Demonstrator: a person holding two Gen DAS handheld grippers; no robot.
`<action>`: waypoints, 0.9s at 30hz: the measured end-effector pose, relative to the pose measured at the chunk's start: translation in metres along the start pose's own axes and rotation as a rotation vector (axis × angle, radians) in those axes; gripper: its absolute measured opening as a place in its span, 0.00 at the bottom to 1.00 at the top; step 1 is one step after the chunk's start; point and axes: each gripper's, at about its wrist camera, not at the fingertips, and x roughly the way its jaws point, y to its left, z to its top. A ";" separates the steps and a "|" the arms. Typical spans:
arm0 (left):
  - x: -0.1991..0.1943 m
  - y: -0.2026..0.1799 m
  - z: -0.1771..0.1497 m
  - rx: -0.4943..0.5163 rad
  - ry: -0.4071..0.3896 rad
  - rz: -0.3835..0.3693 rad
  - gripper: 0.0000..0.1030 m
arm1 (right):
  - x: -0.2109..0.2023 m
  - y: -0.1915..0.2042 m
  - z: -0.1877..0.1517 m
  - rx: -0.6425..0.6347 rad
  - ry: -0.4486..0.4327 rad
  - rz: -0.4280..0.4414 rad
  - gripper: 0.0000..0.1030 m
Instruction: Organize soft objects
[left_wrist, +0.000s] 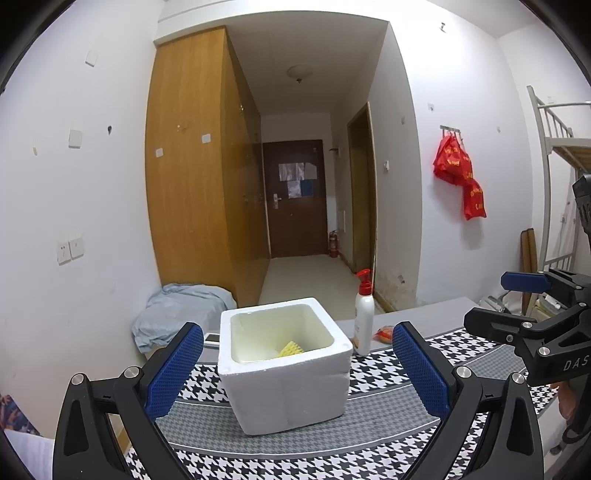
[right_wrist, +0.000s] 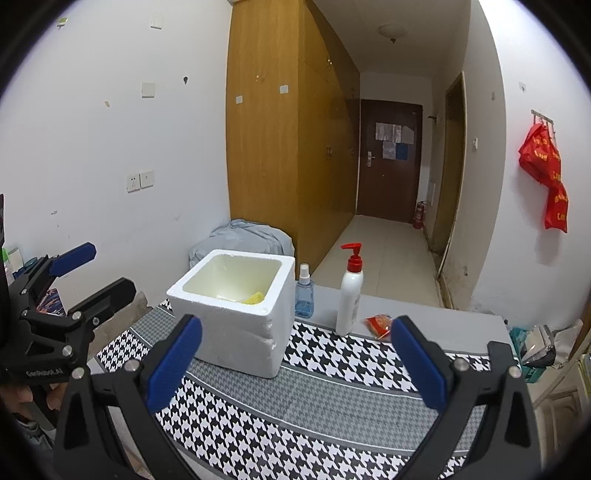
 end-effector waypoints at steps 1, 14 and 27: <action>-0.003 -0.001 -0.001 0.001 -0.004 0.000 0.99 | -0.002 0.001 0.000 -0.001 -0.001 -0.001 1.00; -0.029 -0.011 -0.006 0.013 -0.038 -0.004 0.99 | -0.027 0.006 -0.013 -0.004 -0.026 -0.008 1.00; -0.063 -0.022 -0.022 0.027 -0.059 0.001 0.99 | -0.060 0.014 -0.040 0.006 -0.075 0.001 1.00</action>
